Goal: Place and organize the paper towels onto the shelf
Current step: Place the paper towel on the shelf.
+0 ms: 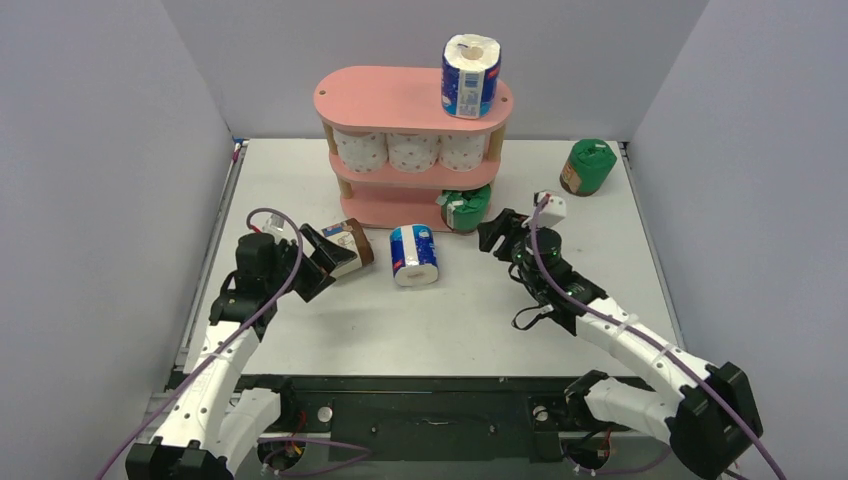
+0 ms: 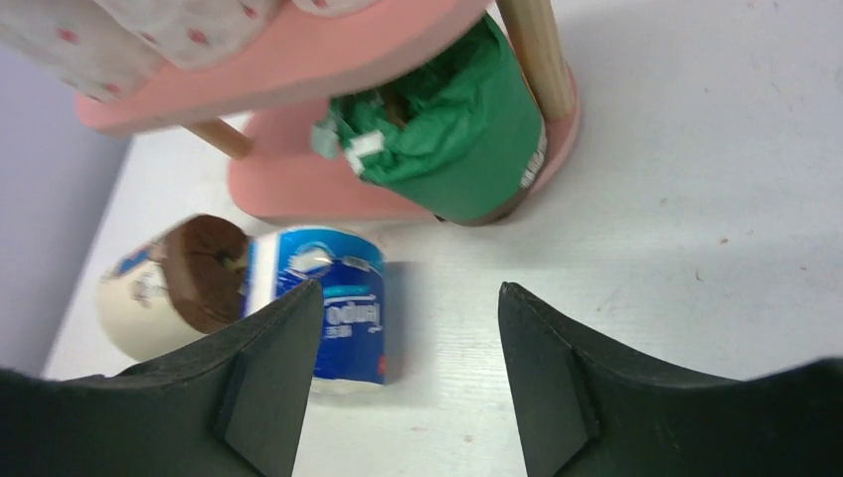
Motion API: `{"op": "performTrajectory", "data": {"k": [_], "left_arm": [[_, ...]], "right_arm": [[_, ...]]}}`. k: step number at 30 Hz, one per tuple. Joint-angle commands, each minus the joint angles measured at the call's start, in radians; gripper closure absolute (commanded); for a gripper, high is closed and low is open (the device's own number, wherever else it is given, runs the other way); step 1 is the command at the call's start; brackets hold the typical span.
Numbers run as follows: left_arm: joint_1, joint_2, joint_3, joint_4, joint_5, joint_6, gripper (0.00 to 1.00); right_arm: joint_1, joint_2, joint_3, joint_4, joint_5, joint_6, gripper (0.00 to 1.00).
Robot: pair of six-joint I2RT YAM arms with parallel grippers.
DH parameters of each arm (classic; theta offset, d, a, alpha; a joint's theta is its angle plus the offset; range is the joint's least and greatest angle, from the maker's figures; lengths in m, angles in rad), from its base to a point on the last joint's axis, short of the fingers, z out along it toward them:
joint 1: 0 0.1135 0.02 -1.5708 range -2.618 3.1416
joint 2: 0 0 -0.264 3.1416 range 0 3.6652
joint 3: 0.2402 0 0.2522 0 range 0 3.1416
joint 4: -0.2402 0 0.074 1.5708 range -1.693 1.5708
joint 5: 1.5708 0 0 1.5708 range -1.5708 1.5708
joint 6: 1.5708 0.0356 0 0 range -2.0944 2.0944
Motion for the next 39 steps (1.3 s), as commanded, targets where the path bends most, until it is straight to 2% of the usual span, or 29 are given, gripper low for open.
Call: {"op": "performTrajectory", "data": {"k": [1,3,5,6,8,9,17,27,39], "left_arm": [[0.005,0.006,-0.020,0.080,0.035,-0.033,0.02],[0.005,-0.001,-0.037,0.082,0.036,-0.034,0.02],[0.004,-0.009,-0.053,0.081,0.036,-0.034,0.02],[0.004,-0.014,-0.062,0.079,0.036,-0.034,0.02],[0.004,-0.020,-0.076,0.073,0.036,-0.031,0.02],[0.004,-0.021,-0.081,0.072,0.035,-0.030,0.02],[0.004,-0.014,-0.125,0.083,0.042,-0.028,0.02],[0.005,0.023,-0.127,0.098,0.043,-0.013,0.02],[0.005,0.026,-0.117,0.076,0.038,0.004,0.02]], "right_arm": [[-0.021,0.111,-0.041,0.170,0.008,-0.059,0.40],[-0.062,0.174,-0.027,0.172,-0.074,-0.038,0.41],[-0.085,0.223,-0.047,0.247,-0.123,-0.012,0.42],[-0.101,0.257,-0.051,0.300,-0.136,-0.006,0.29],[-0.109,0.316,-0.038,0.322,-0.154,0.002,0.20],[-0.107,0.334,-0.021,0.326,-0.151,0.005,0.20],[-0.141,0.499,0.031,0.402,-0.168,0.040,0.32],[-0.153,0.630,0.160,0.360,-0.180,0.004,0.38],[-0.159,0.707,0.250,0.348,-0.188,0.020,0.45]]}}
